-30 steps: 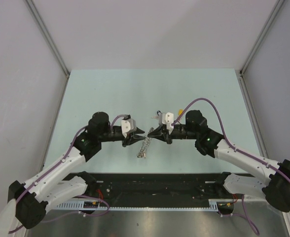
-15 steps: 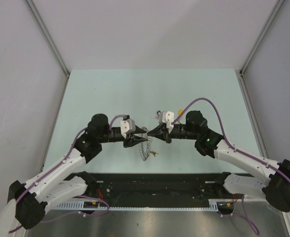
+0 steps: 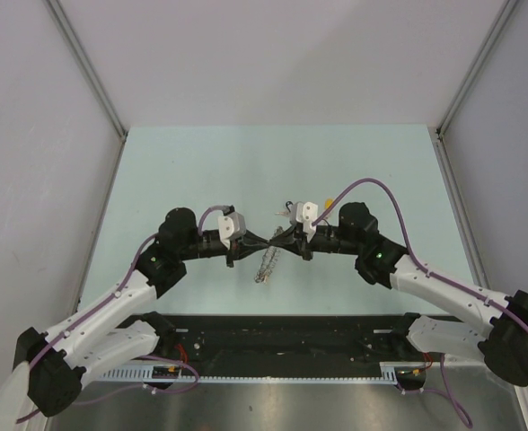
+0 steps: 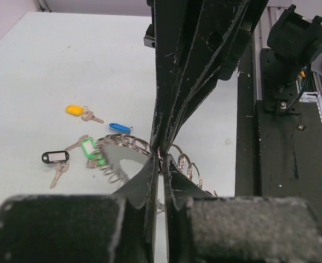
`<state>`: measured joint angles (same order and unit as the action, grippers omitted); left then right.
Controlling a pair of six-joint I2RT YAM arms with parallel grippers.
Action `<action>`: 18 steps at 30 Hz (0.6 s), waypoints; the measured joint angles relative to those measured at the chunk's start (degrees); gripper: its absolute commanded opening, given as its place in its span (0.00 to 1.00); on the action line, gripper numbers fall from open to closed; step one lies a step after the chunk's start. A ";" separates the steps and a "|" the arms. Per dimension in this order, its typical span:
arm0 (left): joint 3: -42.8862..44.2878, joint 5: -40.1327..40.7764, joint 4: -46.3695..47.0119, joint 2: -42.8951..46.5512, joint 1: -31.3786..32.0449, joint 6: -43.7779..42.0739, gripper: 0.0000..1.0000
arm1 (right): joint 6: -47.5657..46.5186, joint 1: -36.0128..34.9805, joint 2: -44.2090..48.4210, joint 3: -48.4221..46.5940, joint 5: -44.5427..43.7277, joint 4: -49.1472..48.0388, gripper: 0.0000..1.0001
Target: Put the keys on the keyring
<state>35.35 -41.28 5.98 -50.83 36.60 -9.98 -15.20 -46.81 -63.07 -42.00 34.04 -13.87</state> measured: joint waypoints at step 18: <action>0.00 3.61 -0.31 -1.09 0.31 0.37 0.14 | 0.61 0.07 1.66 1.51 -0.66 -0.13 0.00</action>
<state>35.35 -37.67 5.67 -51.92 36.91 -9.61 -14.59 -46.74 -61.41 -40.49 33.39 -14.00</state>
